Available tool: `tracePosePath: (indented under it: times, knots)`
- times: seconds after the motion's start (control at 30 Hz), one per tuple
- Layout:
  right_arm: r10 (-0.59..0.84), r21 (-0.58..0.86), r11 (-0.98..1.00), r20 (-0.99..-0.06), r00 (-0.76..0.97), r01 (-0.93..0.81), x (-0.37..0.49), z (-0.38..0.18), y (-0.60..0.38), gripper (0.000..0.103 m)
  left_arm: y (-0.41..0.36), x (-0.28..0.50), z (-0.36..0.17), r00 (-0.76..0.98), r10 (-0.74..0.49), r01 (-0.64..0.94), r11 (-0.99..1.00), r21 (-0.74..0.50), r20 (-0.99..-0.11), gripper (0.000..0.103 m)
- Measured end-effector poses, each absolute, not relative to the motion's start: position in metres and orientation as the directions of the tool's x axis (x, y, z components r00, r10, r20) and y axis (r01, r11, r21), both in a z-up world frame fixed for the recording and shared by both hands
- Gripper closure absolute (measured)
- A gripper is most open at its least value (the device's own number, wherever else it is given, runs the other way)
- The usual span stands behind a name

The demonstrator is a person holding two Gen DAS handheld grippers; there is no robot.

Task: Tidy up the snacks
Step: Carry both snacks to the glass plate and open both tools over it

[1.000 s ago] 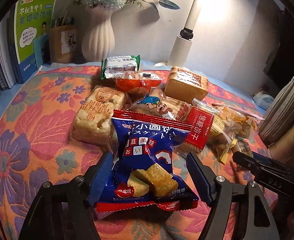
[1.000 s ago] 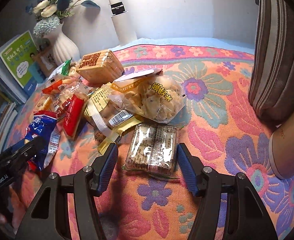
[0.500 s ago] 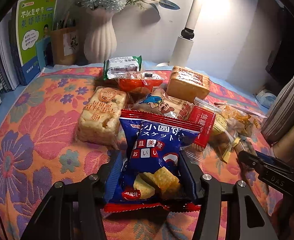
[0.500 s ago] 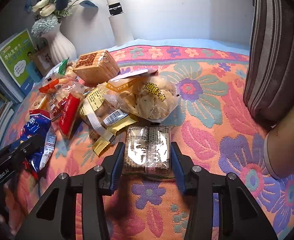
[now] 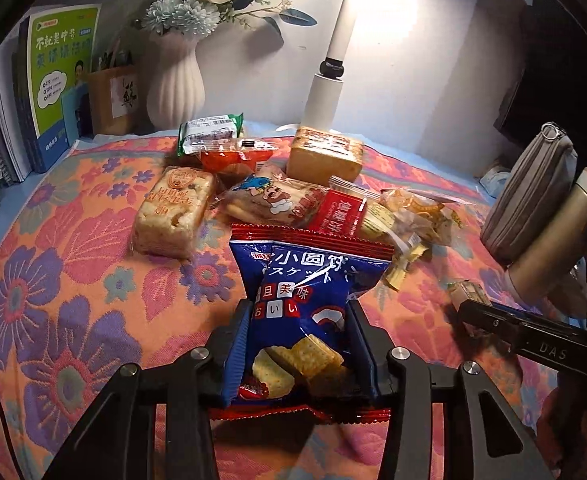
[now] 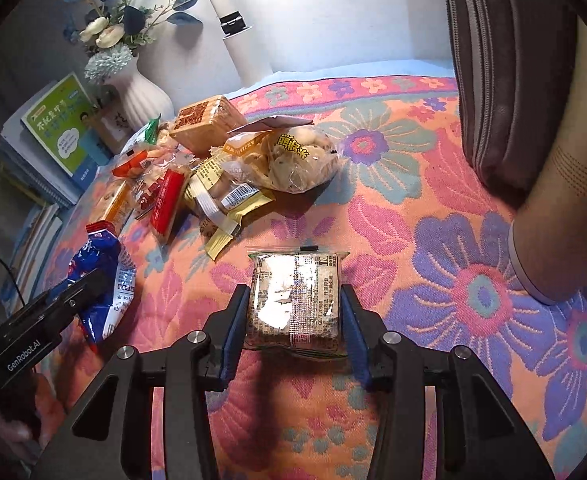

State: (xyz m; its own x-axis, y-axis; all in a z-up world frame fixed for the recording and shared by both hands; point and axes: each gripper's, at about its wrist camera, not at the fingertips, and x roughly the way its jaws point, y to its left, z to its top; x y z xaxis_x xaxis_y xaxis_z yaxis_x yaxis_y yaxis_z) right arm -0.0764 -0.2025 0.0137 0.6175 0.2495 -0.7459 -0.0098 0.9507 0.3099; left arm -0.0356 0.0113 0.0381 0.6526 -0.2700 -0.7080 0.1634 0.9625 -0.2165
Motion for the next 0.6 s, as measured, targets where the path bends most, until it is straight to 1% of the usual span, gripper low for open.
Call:
tracePosePath:
  times: [0.33,0.6]
  knots:
    - [0.244,0.285,0.958,-0.723,0.647,-0.043,-0.119,0.035,-0.213,0.06,-0.02,-0.067,0.055,0.628,-0.363,0.245,0.932,-0.268,-0.688,0.059]
    - [0.182,0.233,0.972,-0.692,0.699,-0.022,-0.158,0.058,-0.243,0.06,-0.063,-0.083,0.069,0.606,-0.419,0.332,0.906,-0.263,-0.676,0.059]
